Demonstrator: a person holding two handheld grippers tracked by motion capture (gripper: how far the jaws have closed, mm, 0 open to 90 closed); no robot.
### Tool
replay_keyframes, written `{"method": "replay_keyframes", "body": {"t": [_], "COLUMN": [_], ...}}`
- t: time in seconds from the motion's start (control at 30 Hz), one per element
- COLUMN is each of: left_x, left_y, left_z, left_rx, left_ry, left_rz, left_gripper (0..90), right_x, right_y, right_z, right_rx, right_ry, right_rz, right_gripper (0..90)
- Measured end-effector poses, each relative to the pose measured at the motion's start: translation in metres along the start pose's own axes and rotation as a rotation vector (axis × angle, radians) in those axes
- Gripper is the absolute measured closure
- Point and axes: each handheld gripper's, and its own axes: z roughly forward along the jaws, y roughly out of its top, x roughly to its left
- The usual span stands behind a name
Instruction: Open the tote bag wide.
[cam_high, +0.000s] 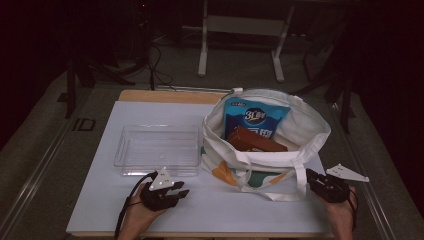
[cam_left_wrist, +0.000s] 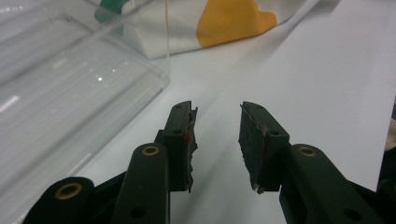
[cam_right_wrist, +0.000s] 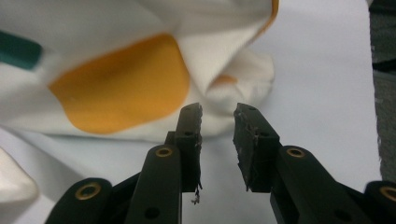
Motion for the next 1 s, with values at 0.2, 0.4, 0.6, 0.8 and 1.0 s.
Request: {"method": "replay_keyframes", "body": {"t": [0.2,0.4,0.6,0.8,1.0], "left_x": [0.001,0.003,0.004,0.008,0.015], "left_y": [0.015,0.025,0.035,0.048,0.065], "left_z": [-0.008,-0.013,-0.016,-0.019,-0.020], "left_rx": [-0.018,-0.030,-0.043,-0.057,-0.075], "left_ry": [-0.001,-0.006,-0.009,0.004,0.018], "left_rz": [0.029,0.040,0.056,0.080,0.092], "left_gripper": [62.3,62.0,60.6,59.4,56.8], "right_x": [0.001,0.000,-0.003,-0.006,-0.009], "right_y": [0.018,0.031,0.042,0.049,0.056], "right_z": [-0.012,-0.015,-0.019,-0.019,-0.015], "right_rx": [-0.052,-0.069,-0.098,-0.105,-0.095], "right_ry": [0.026,0.025,0.011,0.026,0.023], "right_rz": [-0.010,-0.027,-0.024,-0.039,-0.060], "right_gripper": [71.5,70.8,66.9,64.7,62.1]}}
